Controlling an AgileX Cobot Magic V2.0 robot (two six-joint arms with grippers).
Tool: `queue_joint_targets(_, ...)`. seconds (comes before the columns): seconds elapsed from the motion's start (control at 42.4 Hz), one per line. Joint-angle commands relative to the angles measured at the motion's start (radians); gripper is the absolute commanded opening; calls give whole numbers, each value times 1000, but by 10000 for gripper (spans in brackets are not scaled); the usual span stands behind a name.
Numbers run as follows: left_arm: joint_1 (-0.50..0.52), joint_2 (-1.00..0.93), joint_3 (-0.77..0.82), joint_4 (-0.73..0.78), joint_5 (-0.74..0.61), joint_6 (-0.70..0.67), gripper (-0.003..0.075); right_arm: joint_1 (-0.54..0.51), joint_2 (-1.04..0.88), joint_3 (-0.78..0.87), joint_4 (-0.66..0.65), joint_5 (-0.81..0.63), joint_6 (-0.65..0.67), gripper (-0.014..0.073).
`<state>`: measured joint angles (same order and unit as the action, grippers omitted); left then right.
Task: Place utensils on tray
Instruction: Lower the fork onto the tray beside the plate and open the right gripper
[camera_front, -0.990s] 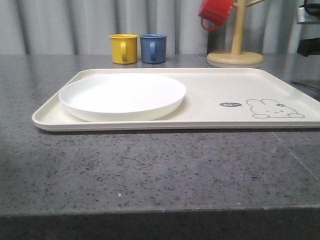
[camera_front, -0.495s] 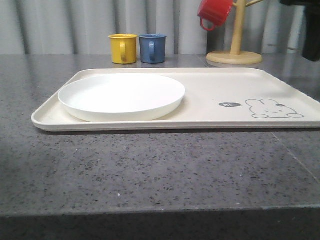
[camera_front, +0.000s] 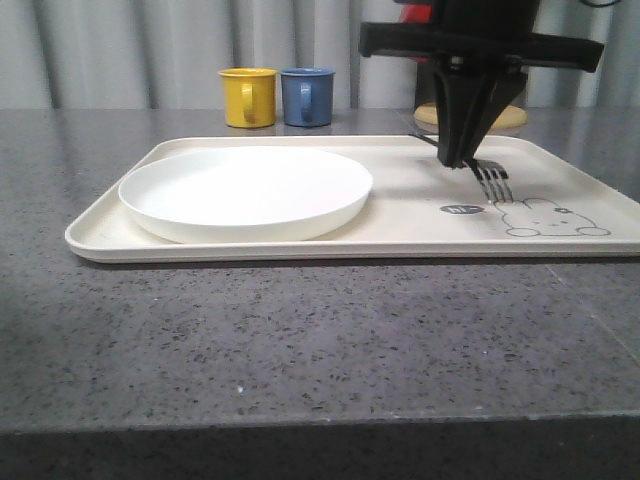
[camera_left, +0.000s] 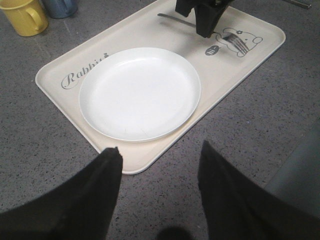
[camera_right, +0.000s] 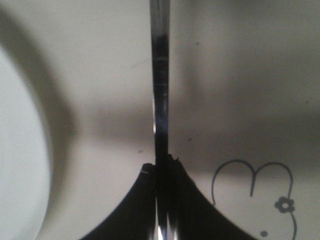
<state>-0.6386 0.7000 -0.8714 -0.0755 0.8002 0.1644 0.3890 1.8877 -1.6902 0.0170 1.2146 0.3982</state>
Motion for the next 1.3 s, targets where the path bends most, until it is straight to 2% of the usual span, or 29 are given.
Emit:
queue_joint_targets(0.0,-7,-3,-25,-5,-72,-12,354,-1,-30,-35,-17,-48,38,-11)
queue_joint_targets(0.165,-7,-3,-25,-5,-72,-12,354,-1,-4,-36,-17,-81,57,-8)
queue_joint_targets(0.236,-7,-3,-25,-5,-72,-12,354,-1,4,-36,-17,-83,57,24)
queue_joint_targets(0.448,-7,-3,-25,-5,-72,-12,354,-1,3,-36,-17,-83,57,281)
queue_joint_targets(0.542,-7,-3,-25,-5,-72,-12,354,-1,-23,-36,-38,-83,32,349)
queue_joint_targets(0.778,-7,-3,-25,-5,-72,-12,354,-9,-167,-36,-117,21,-128,351)
queue_joint_targets(0.872,-7,-3,-25,-5,-72,-12,354,-46,-242,-26,-137,67,-196,351)
queue_joint_targets(1.061,-7,-3,-25,-5,-72,-12,354,-211,-362,39,-136,88,-288,351)
queue_joint_targets(1.273,-7,-3,-25,-5,-72,-12,354,-413,-379,161,-98,104,-422,351)
